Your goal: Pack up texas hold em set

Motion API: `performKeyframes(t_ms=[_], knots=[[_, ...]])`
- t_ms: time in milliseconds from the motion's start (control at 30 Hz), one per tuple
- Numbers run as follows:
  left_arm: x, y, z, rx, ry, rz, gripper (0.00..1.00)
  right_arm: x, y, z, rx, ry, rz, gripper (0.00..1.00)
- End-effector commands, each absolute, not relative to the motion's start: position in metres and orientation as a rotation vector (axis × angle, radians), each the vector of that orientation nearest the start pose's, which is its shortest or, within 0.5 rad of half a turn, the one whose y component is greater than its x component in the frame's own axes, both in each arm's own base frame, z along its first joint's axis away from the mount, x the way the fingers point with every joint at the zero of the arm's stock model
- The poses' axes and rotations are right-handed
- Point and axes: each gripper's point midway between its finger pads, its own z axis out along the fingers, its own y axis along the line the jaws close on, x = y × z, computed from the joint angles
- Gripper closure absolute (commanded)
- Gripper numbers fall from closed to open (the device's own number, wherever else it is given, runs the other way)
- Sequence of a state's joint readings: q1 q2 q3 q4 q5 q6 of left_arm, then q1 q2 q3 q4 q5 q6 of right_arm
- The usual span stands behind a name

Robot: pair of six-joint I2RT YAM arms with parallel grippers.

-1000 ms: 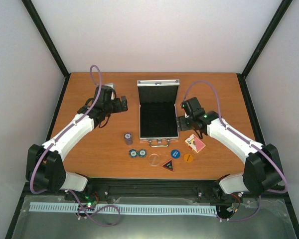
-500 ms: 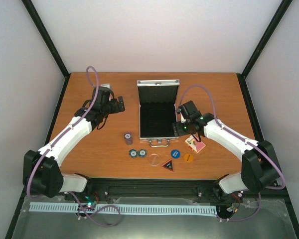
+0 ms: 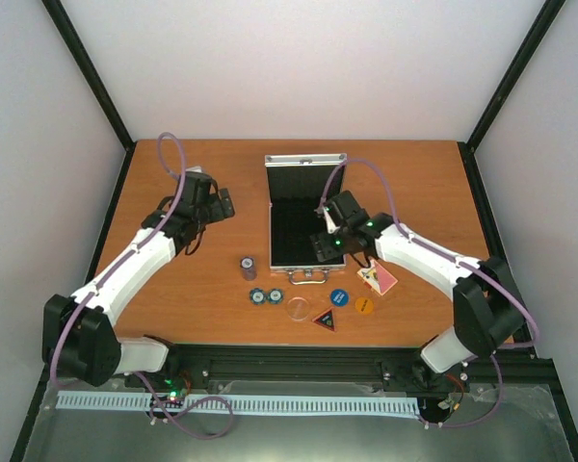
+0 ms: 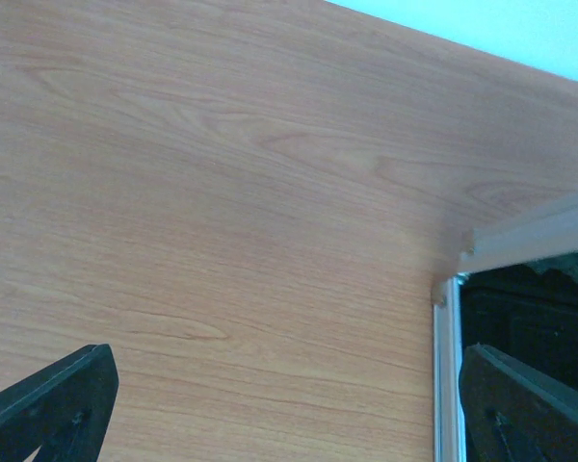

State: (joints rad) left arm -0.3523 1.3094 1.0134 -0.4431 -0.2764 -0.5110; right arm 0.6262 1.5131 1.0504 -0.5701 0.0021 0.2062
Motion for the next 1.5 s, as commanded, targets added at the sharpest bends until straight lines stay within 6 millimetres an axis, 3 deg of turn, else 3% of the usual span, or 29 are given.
performKeyframes(t_ms=[0, 133, 300, 433, 667, 900, 1267, 1467], knots=[[0.368, -0.056, 0.201, -0.518, 2.208, -0.130, 0.00, 0.306, 0.273, 0.126, -0.696, 2.495, 0.445, 0.25], [0.361, -0.043, 0.190, -0.574, 2.236, -0.111, 0.00, 0.304, 0.317, 0.133, -0.815, 2.452, 0.503, 0.27], [0.356, -0.038, 0.191, -0.596, 2.210, -0.107, 0.00, 0.287, 0.368, 0.123, -0.991, 2.421, 0.501, 0.26], [0.352, -0.036, 0.196, -0.605, 2.189, -0.115, 0.00, 0.278, 0.393, 0.111, -1.066, 2.433, 0.584, 0.28], [0.351, -0.033, 0.202, -0.602, 2.172, -0.113, 0.00, 0.262, 0.424, 0.115, -1.192, 2.383, 0.635, 0.28], [0.351, -0.034, 0.201, -0.581, 2.180, -0.106, 0.00, 0.258, 0.437, 0.103, -1.259, 2.389, 0.597, 0.25], [0.354, -0.034, 0.202, -0.580, 2.157, -0.108, 0.00, 0.258, 0.429, 0.076, -1.280, 2.463, 0.474, 0.25], [0.355, -0.033, 0.206, -0.574, 2.147, -0.107, 0.00, 0.264, 0.434, 0.076, -1.291, 2.453, 0.458, 0.25]])
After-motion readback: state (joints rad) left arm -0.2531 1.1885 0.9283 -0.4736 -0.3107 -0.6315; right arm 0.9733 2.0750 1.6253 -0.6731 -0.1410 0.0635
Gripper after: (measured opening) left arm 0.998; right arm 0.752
